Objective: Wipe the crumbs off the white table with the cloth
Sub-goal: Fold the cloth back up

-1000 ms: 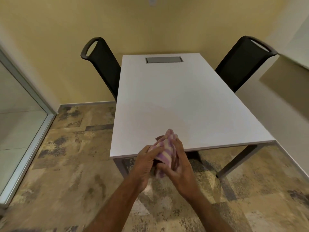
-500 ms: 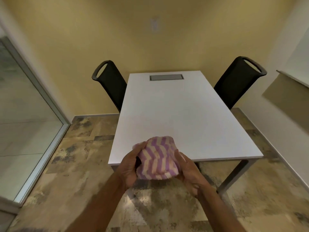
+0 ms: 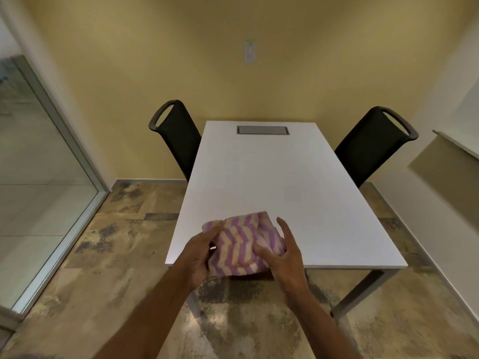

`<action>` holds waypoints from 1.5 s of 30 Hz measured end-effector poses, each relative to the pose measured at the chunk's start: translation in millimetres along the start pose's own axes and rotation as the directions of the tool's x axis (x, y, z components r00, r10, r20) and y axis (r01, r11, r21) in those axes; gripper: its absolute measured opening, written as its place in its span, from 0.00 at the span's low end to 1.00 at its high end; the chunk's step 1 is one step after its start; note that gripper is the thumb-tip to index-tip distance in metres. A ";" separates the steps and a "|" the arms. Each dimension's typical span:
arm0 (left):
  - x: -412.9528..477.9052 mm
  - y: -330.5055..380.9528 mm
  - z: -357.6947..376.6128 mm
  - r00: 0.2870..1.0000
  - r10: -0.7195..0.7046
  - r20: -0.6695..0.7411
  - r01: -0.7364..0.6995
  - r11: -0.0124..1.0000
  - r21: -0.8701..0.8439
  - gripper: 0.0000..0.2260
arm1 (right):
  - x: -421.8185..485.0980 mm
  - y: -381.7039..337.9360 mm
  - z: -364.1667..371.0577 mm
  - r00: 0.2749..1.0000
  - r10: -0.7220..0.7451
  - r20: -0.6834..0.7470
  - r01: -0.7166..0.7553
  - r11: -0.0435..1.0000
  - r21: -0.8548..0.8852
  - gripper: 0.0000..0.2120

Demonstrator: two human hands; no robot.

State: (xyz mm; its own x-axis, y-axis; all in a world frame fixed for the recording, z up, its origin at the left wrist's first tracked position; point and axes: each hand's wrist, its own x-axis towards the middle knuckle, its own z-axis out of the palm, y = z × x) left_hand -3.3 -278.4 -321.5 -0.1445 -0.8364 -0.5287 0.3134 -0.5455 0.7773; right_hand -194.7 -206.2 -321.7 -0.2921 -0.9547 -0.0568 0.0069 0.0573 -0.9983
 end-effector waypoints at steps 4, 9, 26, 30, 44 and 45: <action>24.1 15.5 -11.0 0.998 0.046 0.050 -0.045 0.999 -0.024 0.21 | 24.0 -5.9 18.4 0.999 -0.048 0.011 0.048 0.998 -0.037 0.25; 40.3 47.2 -20.0 0.978 0.169 0.121 -0.177 0.982 0.060 0.21 | 59.8 -24.7 46.0 0.989 0.148 -0.025 -0.149 0.987 -0.066 0.13; 109.8 106.9 -84.1 0.928 -0.004 0.372 -0.040 0.993 0.110 0.39 | 135.4 -44.7 104.5 0.954 0.294 -0.052 -0.292 0.955 0.043 0.11; 123.5 106.8 -86.7 0.915 -0.012 0.403 -0.007 0.999 0.046 0.39 | 152.2 -46.7 105.3 0.976 0.215 -0.040 -0.217 0.976 -0.037 0.09; 213.2 106.5 19.2 0.998 0.061 0.004 -0.061 0.998 0.024 0.20 | 263.3 -22.9 47.4 0.964 0.257 0.073 -0.253 0.966 -0.053 0.16; 222.6 106.5 29.9 0.997 0.071 -0.016 -0.070 0.997 0.033 0.20 | 274.9 -21.7 37.3 0.954 0.266 0.137 -0.262 0.964 -0.047 0.18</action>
State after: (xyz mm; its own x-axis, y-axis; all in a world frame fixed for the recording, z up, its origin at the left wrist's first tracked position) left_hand -30.2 -524.2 -346.2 -0.1064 -0.8720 -0.4779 0.2921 -0.4868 0.8232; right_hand -239.5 -480.8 -316.0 -0.1455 -0.9357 -0.3215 0.0383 0.3194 -0.9469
